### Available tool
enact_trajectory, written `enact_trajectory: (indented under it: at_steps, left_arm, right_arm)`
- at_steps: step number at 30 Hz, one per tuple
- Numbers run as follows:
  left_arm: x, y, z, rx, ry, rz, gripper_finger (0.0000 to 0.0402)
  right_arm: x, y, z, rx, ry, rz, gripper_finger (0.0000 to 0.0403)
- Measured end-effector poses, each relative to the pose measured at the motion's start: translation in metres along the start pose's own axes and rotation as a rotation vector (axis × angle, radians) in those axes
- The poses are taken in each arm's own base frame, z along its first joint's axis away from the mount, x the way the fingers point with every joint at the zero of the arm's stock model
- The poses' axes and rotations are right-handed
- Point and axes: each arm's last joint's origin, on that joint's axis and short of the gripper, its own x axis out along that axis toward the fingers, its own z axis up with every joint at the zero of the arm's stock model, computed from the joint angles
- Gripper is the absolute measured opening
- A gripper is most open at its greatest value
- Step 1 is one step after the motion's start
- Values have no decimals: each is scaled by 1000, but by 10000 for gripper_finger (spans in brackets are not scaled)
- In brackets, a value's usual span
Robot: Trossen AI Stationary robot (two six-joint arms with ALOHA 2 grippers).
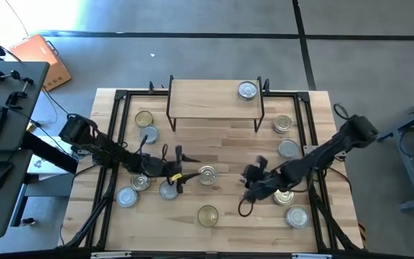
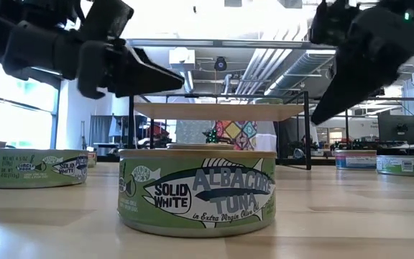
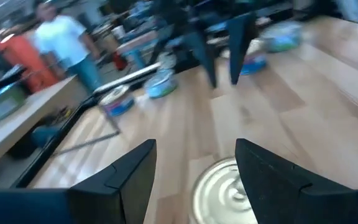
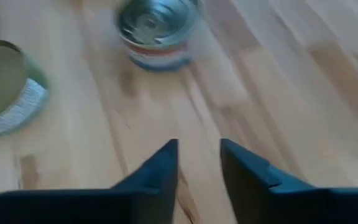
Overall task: Stack canned seafood by type on shelf
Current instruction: Put the blue tuna can on the shelf
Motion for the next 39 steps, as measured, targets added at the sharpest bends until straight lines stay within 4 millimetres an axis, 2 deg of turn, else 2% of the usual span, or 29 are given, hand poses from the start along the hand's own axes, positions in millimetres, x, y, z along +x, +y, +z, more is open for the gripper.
enact_trajectory:
  at_steps: [2,5,7,11,17,21,28,34,39]
  left_arm:
    - [0,-5,2,61,3,-45,211]
    - [2,-12,7,122,6,-105,211]
    - [5,-17,9,174,24,-190,211]
    - [12,-23,14,214,119,-294,203]
    - [21,-17,11,200,314,-319,183]
    - [23,-8,3,245,370,-318,170]
    - [28,1,-2,330,344,-396,146]
    - [35,-5,-14,430,325,-455,138]
    - [44,-7,-16,398,271,-430,133]
  right_arm:
    - [12,3,-3,-84,-104,68,156]
    - [30,8,-10,-307,-244,112,195]
    - [41,11,-11,-407,-302,117,210]
    - [57,18,-3,-484,-359,106,217]
    - [68,23,6,-453,-356,100,216]
    - [68,22,8,-435,-359,101,215]
    - [68,23,8,-431,-360,105,215]
    - [68,23,8,-410,-359,109,215]
    - [68,23,7,-398,-357,111,215]
